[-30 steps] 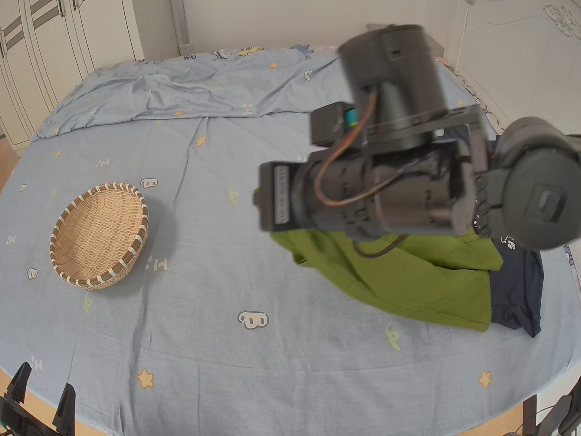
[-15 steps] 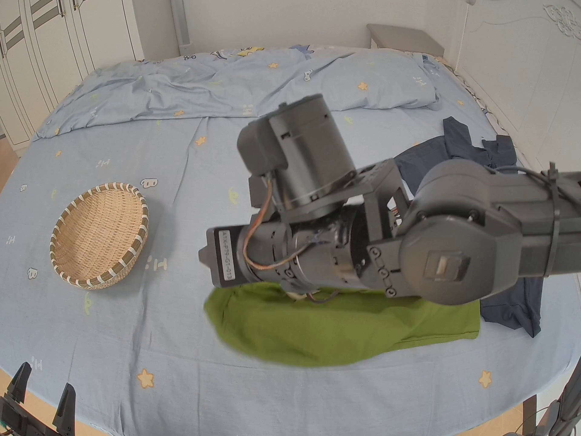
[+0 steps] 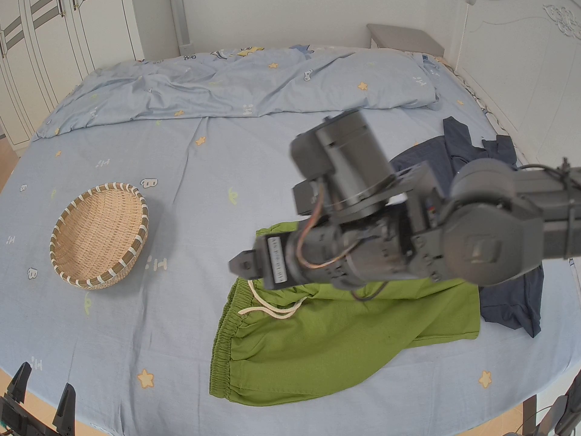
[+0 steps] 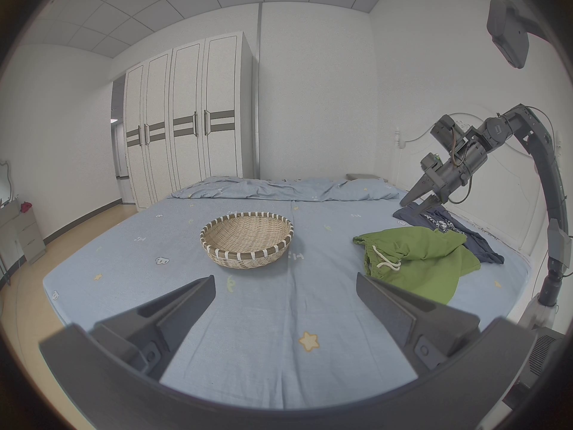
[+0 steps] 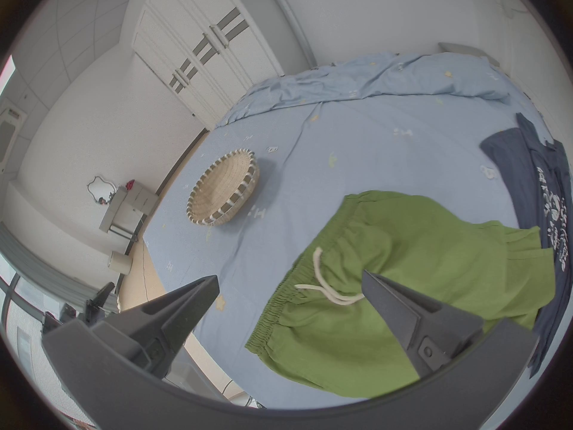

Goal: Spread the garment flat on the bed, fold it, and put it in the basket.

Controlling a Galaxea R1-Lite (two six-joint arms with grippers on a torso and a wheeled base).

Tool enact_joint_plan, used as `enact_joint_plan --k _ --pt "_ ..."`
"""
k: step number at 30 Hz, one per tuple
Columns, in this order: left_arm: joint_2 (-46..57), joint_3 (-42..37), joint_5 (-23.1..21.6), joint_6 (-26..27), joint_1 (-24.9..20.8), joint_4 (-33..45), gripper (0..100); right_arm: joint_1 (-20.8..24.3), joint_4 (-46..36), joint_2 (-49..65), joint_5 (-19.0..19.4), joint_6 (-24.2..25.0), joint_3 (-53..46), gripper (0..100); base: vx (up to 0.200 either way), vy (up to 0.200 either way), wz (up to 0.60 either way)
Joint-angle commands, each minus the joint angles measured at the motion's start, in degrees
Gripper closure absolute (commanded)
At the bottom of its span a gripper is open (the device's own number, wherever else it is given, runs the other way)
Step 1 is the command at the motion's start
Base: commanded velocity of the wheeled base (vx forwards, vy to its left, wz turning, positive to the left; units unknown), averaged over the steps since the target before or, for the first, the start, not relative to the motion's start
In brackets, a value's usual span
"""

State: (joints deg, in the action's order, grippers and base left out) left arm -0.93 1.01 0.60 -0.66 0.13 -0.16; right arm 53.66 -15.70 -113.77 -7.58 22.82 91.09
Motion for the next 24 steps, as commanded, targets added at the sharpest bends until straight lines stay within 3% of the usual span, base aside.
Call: enact_joint_plan --k 1,4,5,9,11,16,18,21,22,23,24 --pt "0.9 -1.0 -0.5 0.1 0.0 0.0 0 -12.7 2.9 23.0 6.3 1.9 -18.4 0 0.000 0.000 0.00" --pt "0.9 -1.0 -0.4 0.0 0.0 0.0 0 -18.4 5.3 30.2 10.9 2.5 -25.8 0 0.000 0.000 0.00" --pt "0.9 -1.0 -0.5 0.1 0.0 0.0 0 -22.8 7.6 35.0 14.0 2.7 -31.0 0 0.000 0.000 0.00" --pt "0.9 -1.0 -0.7 0.7 0.1 0.0 0 -30.1 11.4 42.7 19.4 3.1 -40.0 0 0.000 0.000 0.00" --pt "0.9 -1.0 -0.7 0.8 0.1 0.0 0 -31.4 11.6 44.0 20.2 3.1 -41.5 0 0.000 0.000 0.00" --pt "-0.4 -0.8 -1.5 1.4 -0.5 0.2 0 -39.6 11.7 48.3 26.8 2.9 -45.3 0 0.000 0.000 0.00" --pt "-0.3 -0.5 -1.7 1.4 -0.4 0.0 0 -40.5 11.7 48.4 28.0 2.8 -45.6 0 0.000 0.000 0.00" --pt "-3.9 14.3 -2.3 -2.9 -0.3 1.2 0 -41.3 11.5 48.4 28.9 2.7 -46.1 0 0.000 0.000 0.00" --pt "-10.1 22.9 -2.4 -9.8 -0.7 4.3 0 -41.4 11.3 48.0 28.7 2.7 -46.1 0 0.000 0.000 0.00" --pt "-10.1 22.9 -2.4 -9.8 -0.7 4.3 0 -41.4 11.3 48.0 28.7 2.7 -46.1 0 0.000 0.000 0.00" --pt "-17.4 30.4 -4.7 -16.1 -1.2 10.4 0 -42.1 11.1 47.8 28.2 2.6 -46.2 0 0.000 0.000 0.00"
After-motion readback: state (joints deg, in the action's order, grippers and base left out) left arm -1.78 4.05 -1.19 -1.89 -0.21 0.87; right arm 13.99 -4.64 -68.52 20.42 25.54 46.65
